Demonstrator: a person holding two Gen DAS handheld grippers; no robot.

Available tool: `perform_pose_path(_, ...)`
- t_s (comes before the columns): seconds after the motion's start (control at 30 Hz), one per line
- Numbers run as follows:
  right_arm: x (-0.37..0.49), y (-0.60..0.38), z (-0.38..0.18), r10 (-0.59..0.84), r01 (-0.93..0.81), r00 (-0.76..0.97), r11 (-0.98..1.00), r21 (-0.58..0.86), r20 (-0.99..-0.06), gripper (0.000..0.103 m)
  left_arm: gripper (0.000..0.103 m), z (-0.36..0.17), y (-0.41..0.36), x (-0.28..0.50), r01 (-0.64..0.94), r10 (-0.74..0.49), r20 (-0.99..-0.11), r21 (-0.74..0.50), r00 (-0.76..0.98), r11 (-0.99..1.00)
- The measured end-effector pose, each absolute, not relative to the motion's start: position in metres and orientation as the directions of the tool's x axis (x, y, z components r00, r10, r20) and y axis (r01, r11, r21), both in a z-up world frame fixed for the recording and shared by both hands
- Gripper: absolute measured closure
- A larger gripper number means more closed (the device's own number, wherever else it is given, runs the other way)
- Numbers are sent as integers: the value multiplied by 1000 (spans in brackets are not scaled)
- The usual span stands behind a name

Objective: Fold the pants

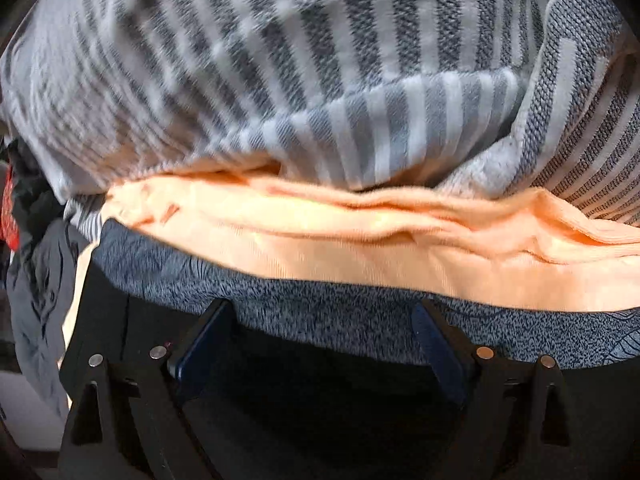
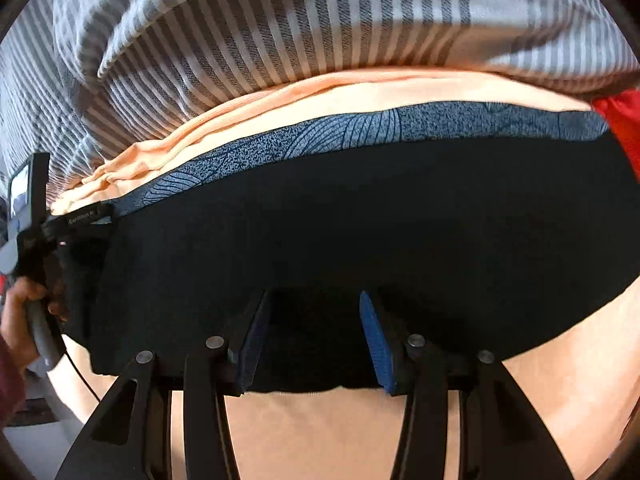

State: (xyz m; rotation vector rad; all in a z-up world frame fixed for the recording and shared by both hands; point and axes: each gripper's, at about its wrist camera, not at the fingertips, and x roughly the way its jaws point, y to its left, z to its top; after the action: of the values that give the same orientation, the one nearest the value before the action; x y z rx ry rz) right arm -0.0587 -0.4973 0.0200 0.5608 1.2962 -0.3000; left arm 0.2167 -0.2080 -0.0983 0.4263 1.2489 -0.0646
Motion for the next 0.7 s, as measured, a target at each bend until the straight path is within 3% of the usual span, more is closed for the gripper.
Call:
perform_pose_path(0.13, -55, -496, 27, 86, 527, 226, 827, 196, -970, 52, 12, -73, -189, 208, 287, 116, -942, 212, 316, 934)
perform_pose_path(0.23, -57, -485, 42, 131, 522, 262, 814, 254, -956, 52, 12, -52, -170, 183, 347, 98, -936, 221, 338, 912)
perform_pose_path(0.43, -57, -403, 34, 486, 432, 326, 686, 585, -811, 52, 12, -79, -116, 157, 364, 151, -950, 248, 274, 898)
perform_pose_path(0.5, -55, -367, 16, 591, 425, 315, 612, 667, -742, 52, 11, -82, -110, 150, 338, 101, -952, 200, 288, 920)
perform_pose_path(0.7, -41, -315, -26, 682, 476, 352, 459, 750, -641, 52, 7, -86, -112, 146, 362, 68, -958, 171, 280, 916)
